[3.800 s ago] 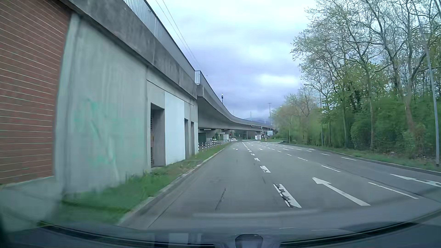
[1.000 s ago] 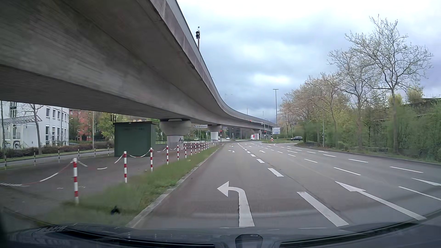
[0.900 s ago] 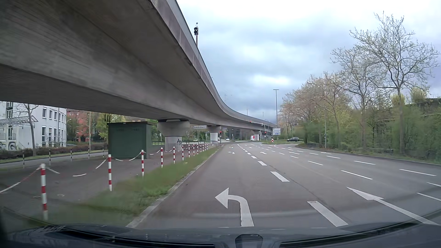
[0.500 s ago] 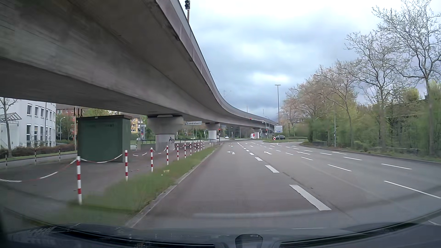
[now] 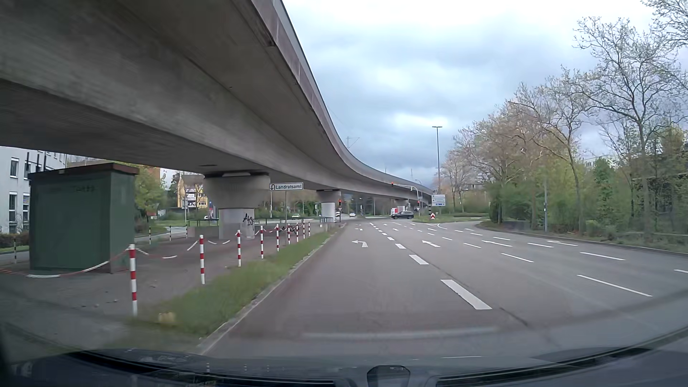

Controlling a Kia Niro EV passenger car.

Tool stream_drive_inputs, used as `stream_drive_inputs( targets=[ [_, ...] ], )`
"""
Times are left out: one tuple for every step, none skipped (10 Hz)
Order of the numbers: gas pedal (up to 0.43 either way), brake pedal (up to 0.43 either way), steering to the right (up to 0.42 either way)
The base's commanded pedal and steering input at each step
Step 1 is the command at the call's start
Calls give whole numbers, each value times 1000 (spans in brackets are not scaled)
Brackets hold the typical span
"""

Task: Follow the waypoints while adhering to traffic rules and regulations

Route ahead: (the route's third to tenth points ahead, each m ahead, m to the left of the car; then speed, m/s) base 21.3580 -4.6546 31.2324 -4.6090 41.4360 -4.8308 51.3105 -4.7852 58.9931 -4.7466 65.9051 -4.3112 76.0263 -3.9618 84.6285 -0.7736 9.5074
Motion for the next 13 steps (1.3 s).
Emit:
stream_drive_inputs(
  targets=[
    [0,0,4],
    [0,0,4],
    [0,0,3],
    [0,0,3],
    [0,0,3],
    [0,0,3],
    [0,0,3],
    [0,0,3],
    [0,0,3],
    [0,0,3],
    [0,0,3],
    [0,0,3],
    [0,0,3]
  ],
)
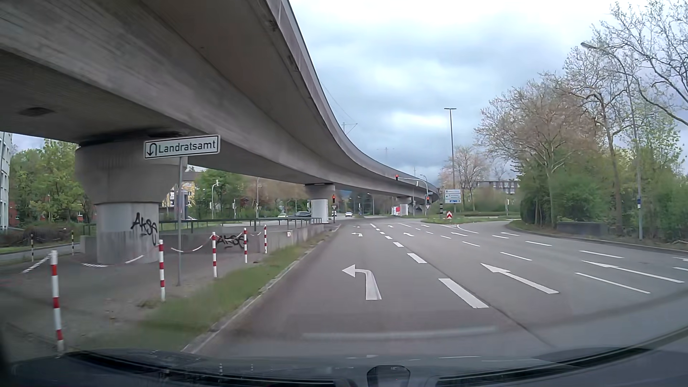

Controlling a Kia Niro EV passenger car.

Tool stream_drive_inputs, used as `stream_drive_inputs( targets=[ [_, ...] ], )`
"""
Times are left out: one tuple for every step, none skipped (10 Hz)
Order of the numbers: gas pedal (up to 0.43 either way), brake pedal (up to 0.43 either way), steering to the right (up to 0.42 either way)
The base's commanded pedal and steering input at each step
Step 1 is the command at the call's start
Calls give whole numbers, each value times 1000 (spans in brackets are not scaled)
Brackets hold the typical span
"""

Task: Follow the waypoints while adhering to traffic rules and regulations

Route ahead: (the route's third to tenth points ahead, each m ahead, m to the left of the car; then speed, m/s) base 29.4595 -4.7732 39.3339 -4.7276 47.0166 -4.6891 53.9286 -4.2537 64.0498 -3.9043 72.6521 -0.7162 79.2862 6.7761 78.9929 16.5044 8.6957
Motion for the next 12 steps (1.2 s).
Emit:
stream_drive_inputs(
  targets=[
    [0,0,3],
    [0,0,3],
    [0,0,3],
    [0,0,3],
    [0,0,3],
    [0,0,3],
    [0,0,3],
    [0,0,3],
    [0,0,3],
    [0,0,3],
    [0,0,2],
    [0,0,2]
  ],
)
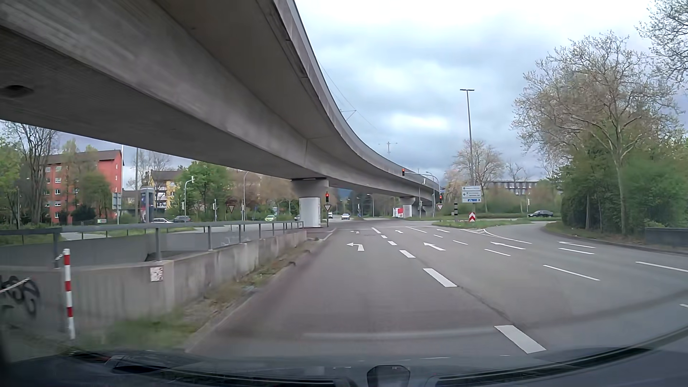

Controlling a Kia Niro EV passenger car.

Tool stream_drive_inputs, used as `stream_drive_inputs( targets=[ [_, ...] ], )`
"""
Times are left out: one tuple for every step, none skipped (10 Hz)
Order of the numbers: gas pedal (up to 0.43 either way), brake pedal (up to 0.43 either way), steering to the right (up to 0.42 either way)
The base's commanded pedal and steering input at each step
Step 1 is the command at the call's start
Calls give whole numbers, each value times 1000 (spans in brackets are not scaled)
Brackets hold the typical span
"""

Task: Follow the waypoints while adhering to traffic rules and regulations

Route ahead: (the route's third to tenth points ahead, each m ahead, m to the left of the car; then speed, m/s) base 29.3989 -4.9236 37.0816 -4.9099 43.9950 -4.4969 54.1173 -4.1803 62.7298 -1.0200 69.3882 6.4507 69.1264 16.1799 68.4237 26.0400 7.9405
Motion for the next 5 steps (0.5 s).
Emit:
stream_drive_inputs(
  targets=[
    [0,0,2],
    [0,0,1],
    [0,0,1],
    [0,0,1],
    [0,0,1]
  ],
)
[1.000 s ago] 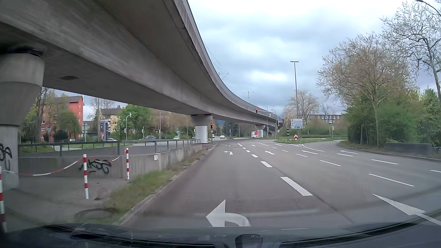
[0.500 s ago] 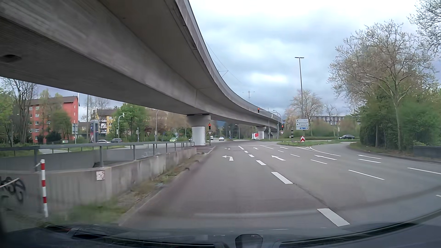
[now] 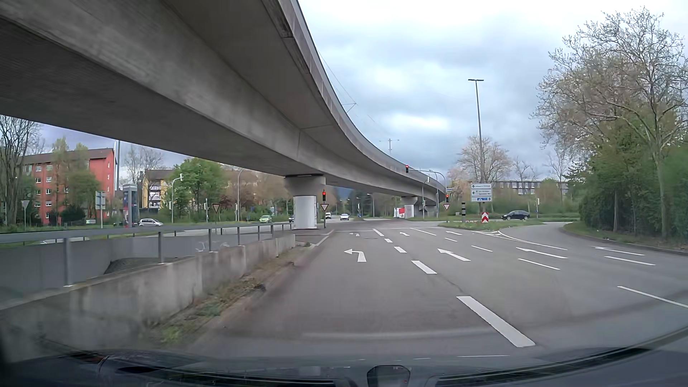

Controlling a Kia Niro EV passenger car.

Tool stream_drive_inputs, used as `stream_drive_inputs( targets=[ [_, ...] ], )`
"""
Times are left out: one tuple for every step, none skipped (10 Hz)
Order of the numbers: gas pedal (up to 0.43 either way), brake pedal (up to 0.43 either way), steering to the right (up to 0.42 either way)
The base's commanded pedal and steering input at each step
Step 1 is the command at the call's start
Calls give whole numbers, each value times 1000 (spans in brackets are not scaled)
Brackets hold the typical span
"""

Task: Follow the waypoints while adhering to traffic rules and regulations

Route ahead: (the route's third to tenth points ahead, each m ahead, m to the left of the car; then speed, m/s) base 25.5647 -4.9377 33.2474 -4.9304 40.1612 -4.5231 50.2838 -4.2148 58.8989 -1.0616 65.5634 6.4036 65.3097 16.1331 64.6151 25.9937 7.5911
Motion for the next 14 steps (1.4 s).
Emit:
stream_drive_inputs(
  targets=[
    [0,0,1],
    [0,0,1],
    [0,0,0],
    [0,0,1],
    [0,0,1],
    [0,0,0],
    [0,0,1],
    [0,0,0],
    [0,0,1],
    [0,0,1],
    [0,0,1],
    [0,0,1],
    [0,0,0],
    [0,0,0]
  ],
)
